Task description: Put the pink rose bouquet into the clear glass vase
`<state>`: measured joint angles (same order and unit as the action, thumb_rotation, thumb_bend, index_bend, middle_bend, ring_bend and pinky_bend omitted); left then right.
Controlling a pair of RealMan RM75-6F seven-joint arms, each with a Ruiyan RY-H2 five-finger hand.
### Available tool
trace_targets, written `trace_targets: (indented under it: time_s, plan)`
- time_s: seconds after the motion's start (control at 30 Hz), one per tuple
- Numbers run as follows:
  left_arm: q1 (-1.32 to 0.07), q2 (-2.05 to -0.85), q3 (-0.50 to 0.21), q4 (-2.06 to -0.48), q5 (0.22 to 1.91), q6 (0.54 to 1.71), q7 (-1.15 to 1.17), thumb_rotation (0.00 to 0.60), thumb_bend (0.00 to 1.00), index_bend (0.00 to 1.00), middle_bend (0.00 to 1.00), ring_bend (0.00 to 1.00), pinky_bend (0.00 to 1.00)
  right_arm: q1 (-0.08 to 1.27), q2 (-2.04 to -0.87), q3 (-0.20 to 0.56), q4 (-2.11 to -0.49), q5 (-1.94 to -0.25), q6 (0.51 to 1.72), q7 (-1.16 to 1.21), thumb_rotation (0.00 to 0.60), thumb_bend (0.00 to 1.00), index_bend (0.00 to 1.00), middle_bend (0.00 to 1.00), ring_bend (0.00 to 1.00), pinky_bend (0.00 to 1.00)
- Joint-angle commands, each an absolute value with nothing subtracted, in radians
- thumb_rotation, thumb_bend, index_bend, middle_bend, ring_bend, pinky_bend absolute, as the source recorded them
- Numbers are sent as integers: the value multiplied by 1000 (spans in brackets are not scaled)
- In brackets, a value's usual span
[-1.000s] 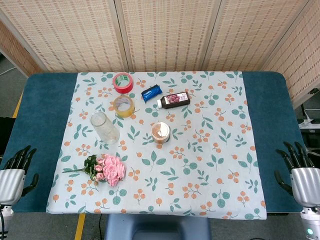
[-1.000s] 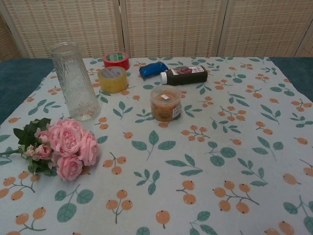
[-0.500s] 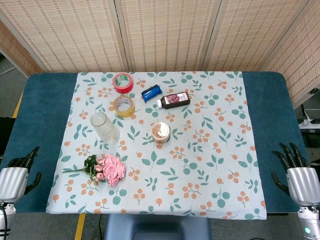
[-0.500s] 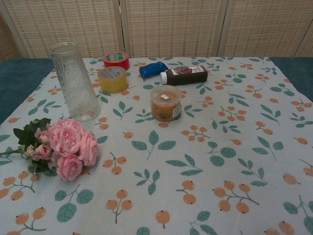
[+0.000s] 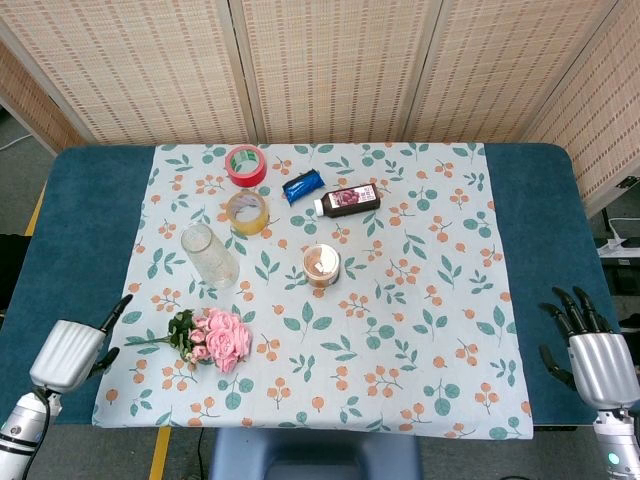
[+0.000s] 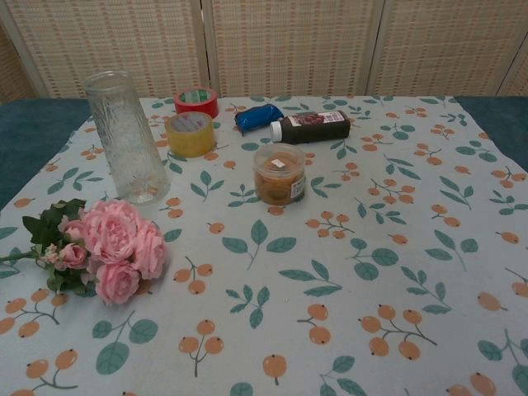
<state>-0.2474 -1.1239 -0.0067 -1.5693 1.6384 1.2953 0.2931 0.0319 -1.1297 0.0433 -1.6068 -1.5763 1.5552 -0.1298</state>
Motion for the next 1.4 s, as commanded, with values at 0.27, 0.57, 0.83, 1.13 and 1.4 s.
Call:
trace_targets:
  time_s: [0.27, 0.57, 0.83, 1.13, 1.4]
  plan:
    - [-385, -1113, 35, -1674, 1623, 1045, 321, 600, 289, 22, 1000, 1000, 1000, 37, -1121, 38, -1615, -1571, 1535, -129, 600, 324, 239, 97, 12, 337]
    - [-440, -1213, 13, -1619, 1609, 1012, 234, 600, 293, 23, 1000, 1000, 1000, 43, -1118, 34, -1616, -1567, 1517, -132, 600, 324, 239, 97, 12, 337]
    - [-486, -1285, 24, -1562, 1620, 975, 128, 600, 318, 37, 1000, 1000, 1000, 45, -1117, 32, -1617, -1567, 1514, -131, 600, 324, 239, 97, 12, 338]
    - [-509, -1390, 31, -1445, 1628, 983, 64, 600, 345, 170, 1000, 1000, 1000, 47, -1114, 31, -1618, -1564, 1506, -131, 600, 325, 239, 97, 12, 338]
    - [-499, -1450, 10, -1378, 1589, 1030, 73, 600, 355, 72, 1000, 1000, 1000, 50, -1113, 29, -1619, -1561, 1498, -133, 600, 324, 239, 97, 12, 338]
